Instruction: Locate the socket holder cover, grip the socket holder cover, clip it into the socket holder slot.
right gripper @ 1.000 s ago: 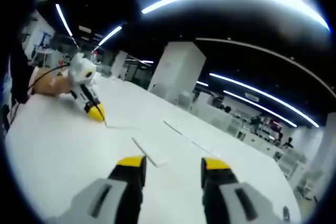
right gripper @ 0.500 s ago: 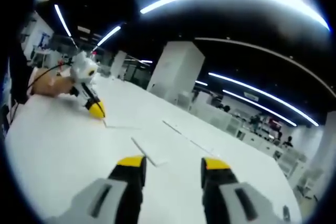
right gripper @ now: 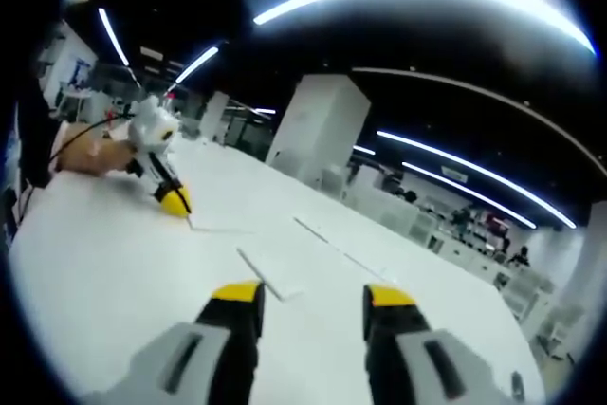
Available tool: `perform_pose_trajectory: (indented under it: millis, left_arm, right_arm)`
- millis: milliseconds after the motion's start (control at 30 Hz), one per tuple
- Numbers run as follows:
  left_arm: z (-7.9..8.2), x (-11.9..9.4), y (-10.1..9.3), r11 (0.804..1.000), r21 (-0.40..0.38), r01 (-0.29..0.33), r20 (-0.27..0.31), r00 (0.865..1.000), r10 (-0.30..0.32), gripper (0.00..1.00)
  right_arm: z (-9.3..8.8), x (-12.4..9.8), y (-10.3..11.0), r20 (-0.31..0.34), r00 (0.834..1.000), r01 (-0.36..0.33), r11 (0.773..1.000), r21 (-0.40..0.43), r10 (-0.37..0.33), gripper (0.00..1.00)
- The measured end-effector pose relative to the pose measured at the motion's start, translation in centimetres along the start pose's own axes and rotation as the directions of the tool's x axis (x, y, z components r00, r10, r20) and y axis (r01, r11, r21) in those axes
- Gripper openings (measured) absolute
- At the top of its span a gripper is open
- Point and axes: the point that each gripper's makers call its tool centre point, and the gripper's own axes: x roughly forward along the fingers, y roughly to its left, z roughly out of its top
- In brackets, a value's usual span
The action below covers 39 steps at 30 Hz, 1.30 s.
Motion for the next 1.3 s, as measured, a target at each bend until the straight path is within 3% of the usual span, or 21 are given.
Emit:
perform_pose_trajectory:
  millis: [1300]
  left_arm:
    - [0.65, 0.63, 0.75, 1.000, 0.000, -0.020, 0.029, 0.999, 0.020, 0.08]
  right_arm:
    - [0.06, 0.27, 0.16, -0.007, 1.000, -0.006, 1.000, -0.016, 0.005, 0.43]
